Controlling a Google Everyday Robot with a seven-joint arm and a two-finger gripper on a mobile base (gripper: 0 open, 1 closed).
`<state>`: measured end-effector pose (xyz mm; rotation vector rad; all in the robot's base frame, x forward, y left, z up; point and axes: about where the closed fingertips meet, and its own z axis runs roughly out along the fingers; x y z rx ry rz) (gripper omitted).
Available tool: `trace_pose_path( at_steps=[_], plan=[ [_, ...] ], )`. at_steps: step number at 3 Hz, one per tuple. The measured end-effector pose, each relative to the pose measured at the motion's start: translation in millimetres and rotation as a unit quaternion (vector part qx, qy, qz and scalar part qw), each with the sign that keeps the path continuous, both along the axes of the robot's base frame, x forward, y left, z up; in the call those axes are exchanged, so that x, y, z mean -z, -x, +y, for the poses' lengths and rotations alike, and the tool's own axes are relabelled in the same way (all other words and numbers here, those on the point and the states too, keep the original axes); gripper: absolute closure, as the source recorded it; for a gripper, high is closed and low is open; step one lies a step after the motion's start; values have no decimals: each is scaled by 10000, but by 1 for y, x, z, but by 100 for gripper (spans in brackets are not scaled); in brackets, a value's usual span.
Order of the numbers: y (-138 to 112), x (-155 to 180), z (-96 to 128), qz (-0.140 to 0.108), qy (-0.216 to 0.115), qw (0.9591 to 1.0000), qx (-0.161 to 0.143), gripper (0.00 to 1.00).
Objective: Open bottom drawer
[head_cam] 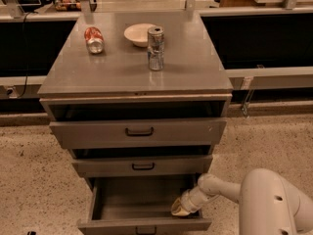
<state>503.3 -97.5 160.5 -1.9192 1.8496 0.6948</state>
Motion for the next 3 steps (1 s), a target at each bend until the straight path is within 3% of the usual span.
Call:
trace_pose_path(
  at_steps=[1,2,3],
  plan=[
    [39,-29,-4,153,-456,9985,-252,100],
    [66,-99,-6,-185,-1179,9924,-297,100],
    [69,-165,-15,-612,-1906,9798,14,100]
  ],
)
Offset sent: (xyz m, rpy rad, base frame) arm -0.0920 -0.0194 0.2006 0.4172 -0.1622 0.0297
